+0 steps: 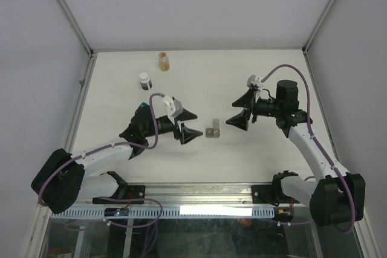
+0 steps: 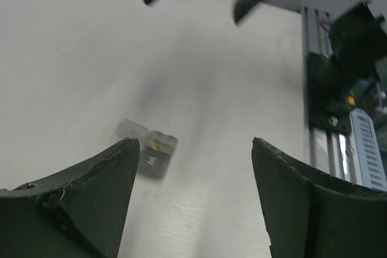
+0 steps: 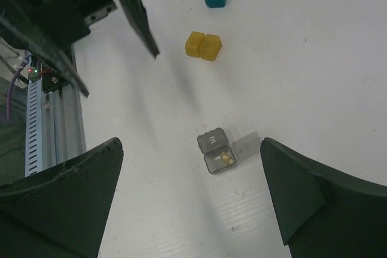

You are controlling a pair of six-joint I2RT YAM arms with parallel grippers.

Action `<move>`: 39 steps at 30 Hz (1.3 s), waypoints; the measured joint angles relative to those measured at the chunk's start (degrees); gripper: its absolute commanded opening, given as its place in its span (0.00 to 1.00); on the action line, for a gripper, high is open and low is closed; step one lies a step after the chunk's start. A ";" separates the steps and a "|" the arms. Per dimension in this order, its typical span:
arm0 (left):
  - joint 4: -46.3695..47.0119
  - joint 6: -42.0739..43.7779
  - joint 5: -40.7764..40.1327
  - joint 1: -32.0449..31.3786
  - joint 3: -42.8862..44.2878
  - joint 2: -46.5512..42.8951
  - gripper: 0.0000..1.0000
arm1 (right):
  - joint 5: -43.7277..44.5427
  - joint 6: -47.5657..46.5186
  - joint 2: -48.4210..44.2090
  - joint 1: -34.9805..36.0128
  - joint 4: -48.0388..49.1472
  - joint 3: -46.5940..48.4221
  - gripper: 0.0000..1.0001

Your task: Sort the pills into containers

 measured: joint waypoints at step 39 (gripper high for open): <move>29.77 22.80 3.89 -3.37 -0.46 43.12 0.74 | 9.14 9.05 16.00 -1.75 -0.11 1.95 0.79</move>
